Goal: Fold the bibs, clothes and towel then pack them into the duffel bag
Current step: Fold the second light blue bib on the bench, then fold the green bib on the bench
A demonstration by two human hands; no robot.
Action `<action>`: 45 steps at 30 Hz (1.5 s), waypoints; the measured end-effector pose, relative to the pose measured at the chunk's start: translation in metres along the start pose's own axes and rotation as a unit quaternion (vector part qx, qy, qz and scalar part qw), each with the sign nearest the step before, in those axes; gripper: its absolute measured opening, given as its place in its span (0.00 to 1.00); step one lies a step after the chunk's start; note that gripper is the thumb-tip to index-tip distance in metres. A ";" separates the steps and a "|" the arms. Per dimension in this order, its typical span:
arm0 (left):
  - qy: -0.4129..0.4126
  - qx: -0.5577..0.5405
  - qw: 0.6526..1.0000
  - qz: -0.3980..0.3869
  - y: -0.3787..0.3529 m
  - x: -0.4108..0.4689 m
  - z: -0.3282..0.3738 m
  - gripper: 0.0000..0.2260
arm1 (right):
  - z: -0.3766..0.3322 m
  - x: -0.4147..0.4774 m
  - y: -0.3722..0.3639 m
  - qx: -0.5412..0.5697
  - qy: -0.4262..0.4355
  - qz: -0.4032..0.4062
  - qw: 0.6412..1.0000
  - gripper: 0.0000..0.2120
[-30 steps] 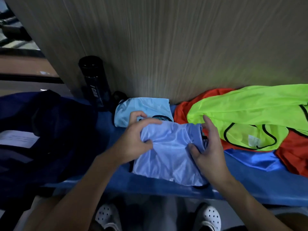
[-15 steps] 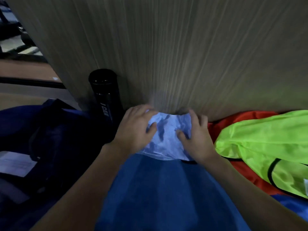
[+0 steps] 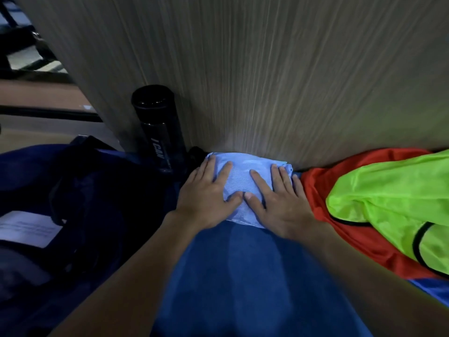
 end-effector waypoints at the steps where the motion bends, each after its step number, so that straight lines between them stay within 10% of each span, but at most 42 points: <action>1: 0.006 -0.002 1.000 0.000 0.000 0.000 0.000 0.42 | -0.001 0.001 0.001 -0.002 -0.002 -0.018 1.000 0.39; 7: 0.000 -0.002 1.000 0.024 0.009 0.000 0.003 0.34 | 0.003 0.000 0.023 -0.093 0.016 -0.050 0.994 0.41; 12: -0.136 -0.045 0.974 0.173 0.046 0.000 0.053 0.27 | 0.045 -0.028 0.076 -0.148 0.017 0.119 0.982 0.25; 23: -0.164 -0.156 0.974 0.015 0.014 0.023 0.201 0.25 | 0.184 -0.100 0.146 -0.246 -0.103 0.071 0.961 0.19; 32: -0.101 -0.303 0.945 0.075 0.008 0.028 0.215 0.03 | 0.200 -0.108 0.167 -0.090 -0.108 0.217 0.966 0.05; 45: -0.070 -0.559 0.824 0.062 0.181 -0.012 0.248 0.12 | 0.165 -0.148 0.315 0.129 -0.117 0.326 0.929 0.04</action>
Point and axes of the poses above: each hand's wrist, its own x-axis towards the middle knuckle, its own y-axis out of the back of the hand, z = x × y, the point moved 3 cm from there along x, towards the middle knuckle, and after that the axes turned 14 degrees about z, right-handed, at the moved point
